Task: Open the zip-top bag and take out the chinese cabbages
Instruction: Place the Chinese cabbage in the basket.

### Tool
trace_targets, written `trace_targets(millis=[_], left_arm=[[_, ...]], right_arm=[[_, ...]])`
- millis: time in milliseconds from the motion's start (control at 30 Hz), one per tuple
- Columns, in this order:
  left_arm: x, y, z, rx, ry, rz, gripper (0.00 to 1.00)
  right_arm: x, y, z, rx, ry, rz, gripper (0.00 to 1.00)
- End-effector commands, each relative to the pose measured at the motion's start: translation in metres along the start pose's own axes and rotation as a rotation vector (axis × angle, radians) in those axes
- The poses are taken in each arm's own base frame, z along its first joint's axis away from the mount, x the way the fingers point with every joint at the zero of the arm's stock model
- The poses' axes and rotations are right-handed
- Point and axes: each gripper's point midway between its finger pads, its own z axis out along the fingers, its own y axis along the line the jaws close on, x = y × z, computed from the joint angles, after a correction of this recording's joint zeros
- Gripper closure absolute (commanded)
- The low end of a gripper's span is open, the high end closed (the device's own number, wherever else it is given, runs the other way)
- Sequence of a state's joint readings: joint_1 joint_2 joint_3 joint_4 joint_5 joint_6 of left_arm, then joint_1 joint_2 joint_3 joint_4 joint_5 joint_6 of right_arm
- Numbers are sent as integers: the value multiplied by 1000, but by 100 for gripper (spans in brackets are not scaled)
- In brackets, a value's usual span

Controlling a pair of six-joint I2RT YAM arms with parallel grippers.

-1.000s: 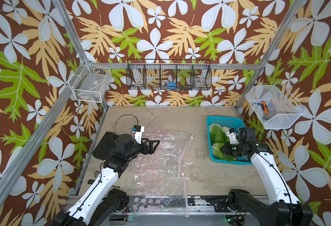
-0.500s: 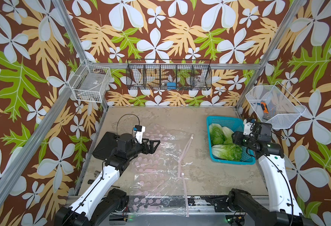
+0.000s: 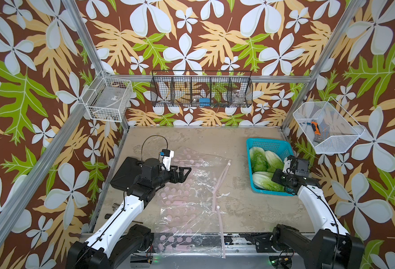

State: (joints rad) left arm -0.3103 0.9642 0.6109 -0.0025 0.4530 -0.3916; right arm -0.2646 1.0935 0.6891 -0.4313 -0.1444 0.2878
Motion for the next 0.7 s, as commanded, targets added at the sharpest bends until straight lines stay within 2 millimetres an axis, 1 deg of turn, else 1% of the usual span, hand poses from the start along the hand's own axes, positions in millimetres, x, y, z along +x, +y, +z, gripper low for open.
trace_targets(millis=[0,33,67,167,200,233,300,333,367,433,500,567,633,667], left_arm=[[0,1,-2,-10,-8,-2,0],[1,2,-2,-12,-8,-5,0],[2,2,-2,-13,-6,-7,0],[2,3,-1,-18,1,-8,0],[1,3,-1,-18,3,-7,0],[1,3,-2,-21,2,-6,0],[1,4,-3,-26,-3,-5,0],[0,3,-3,-27,-6,-4,0],[0,4,-3,-31,-6,-3,0],[-1,4,-4,-34,-10,0,0],[-1,5,-3,-39,-12,-1,0],[-1,7,-3,-45,-12,-2,0],[0,8,-3,-50,-9,-2,0],[0,9,-3,-53,-10,-3,0]], right_arm=[[-4,-22,8,70,-60,79,100],[-3,-23,11,55,-64,100,100],[-4,-23,14,42,-70,115,98],[-15,-5,11,-47,-78,122,90],[-22,0,5,-50,-89,106,85],[-29,5,-2,-45,-102,79,78],[-42,12,-20,-9,-152,25,60],[-50,17,-32,4,-196,3,55],[-57,22,-42,-2,-239,-6,52],[-72,38,-59,-52,-314,-9,52],[-84,58,-64,-131,-332,-21,57],[-92,79,-59,-206,-312,-41,59],[-101,97,-47,-251,-295,-57,61],[-103,103,-41,-259,-280,-61,61]])
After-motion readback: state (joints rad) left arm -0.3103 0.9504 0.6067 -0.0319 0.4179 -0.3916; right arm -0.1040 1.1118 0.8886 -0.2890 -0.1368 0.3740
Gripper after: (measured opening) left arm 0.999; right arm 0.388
